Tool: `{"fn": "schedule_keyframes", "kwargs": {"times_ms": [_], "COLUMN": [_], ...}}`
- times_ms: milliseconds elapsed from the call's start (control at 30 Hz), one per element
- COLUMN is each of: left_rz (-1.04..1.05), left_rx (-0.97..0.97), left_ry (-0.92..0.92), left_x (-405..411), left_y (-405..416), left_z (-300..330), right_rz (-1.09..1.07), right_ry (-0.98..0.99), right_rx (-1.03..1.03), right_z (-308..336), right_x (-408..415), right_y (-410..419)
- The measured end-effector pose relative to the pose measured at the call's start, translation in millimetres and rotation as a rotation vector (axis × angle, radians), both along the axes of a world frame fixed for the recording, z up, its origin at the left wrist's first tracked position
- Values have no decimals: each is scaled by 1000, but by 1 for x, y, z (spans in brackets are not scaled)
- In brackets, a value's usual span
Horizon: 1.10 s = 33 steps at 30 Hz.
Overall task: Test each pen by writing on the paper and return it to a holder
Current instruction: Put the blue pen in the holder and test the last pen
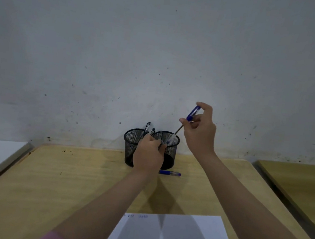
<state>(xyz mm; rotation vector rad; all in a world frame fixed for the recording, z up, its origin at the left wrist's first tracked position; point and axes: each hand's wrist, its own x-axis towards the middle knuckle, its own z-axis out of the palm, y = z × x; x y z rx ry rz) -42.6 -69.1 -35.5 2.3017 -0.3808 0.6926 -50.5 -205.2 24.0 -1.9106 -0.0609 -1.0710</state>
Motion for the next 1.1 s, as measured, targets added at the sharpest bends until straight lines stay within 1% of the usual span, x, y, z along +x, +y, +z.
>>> {"fn": "schedule_keyframes", "kwargs": {"times_ms": [100, 233, 333, 400, 500, 567, 600, 633, 700, 800, 900, 1000, 1100], "left_rz": [22, 26, 23, 17, 3, -56, -97, -139, -208, -254, -210, -153, -118], "left_rx": [5, -12, -13, -8, 17, 47, 61, 70, 71, 98, 189, 240, 300], "left_ry": [-55, -81, -91, -79, -5, 30, 31, 26, 30, 93, 205, 304, 358], "left_x": [6, 9, 10, 9, 7, 4, 0, -4, -15, -31, -43, -50, -53], "left_y": [-4, -3, -3, -4, -2, 5, 11, 19, 41, 84, 130, 167, 188], "left_z": [-6, -11, -12, -11, -7, -6, -6, -6, -8, -16, -32, -47, -59], "right_rz": [32, 19, -3, -53, -148, -159, -132, -90, -3, 16, -42, -80, -114], "right_ry": [96, 250, 312, 283, 140, 48, 39, 62, 179, 397, 595, 673, 731], "right_rx": [-24, -151, -172, -177, -176, -245, -296, -350, -461, -623, -752, -795, -839], "right_z": [-16, -42, -55, -60, -64, -68, -72, -75, -84, -96, -102, -106, -107], "right_x": [19, 34, 37, 34, 18, 5, 0, -6, -15, -24, -29, -31, -29], "right_y": [2, -2, -8, -10, -9, -6, -4, -2, 4, 15, 27, 35, 41]}}
